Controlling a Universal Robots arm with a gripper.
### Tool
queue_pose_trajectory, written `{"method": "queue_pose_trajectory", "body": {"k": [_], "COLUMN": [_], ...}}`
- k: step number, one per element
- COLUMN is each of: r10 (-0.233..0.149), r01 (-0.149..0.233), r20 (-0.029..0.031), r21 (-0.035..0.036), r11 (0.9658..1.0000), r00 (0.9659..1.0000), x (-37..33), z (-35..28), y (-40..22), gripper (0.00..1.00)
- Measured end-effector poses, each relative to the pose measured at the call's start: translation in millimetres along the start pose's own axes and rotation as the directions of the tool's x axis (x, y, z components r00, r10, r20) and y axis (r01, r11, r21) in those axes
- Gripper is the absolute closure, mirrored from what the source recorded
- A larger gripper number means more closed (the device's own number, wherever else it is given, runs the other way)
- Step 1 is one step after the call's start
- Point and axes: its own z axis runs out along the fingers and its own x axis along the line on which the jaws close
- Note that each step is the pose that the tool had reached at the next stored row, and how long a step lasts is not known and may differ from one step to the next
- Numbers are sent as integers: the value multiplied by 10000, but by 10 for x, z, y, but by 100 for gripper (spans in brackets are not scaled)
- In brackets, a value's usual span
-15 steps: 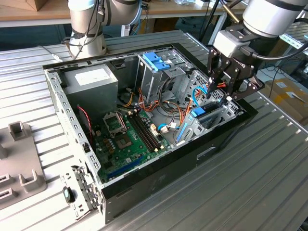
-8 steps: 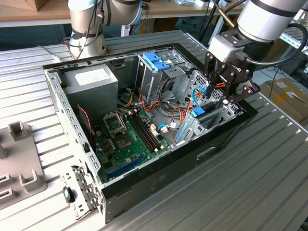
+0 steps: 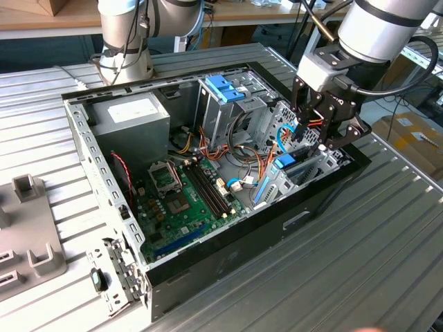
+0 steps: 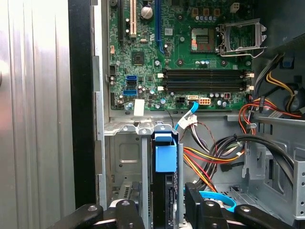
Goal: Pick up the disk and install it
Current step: 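Insert the first disk wire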
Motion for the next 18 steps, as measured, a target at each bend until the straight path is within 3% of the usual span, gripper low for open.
{"method": "queue_pose_trajectory", "body": {"k": [8,13,18], "r10": [0,0,-1], "r01": [0,0,1], "r20": [-4,-11,-9], "r21": [0,0,0], "r11": [10000,10000,10000], "r00": [10000,10000,10000], "x": [0,-1,-1], "z": [1,-65,-76], "y": [0,-3,-3], "gripper": [51,51,51]}}
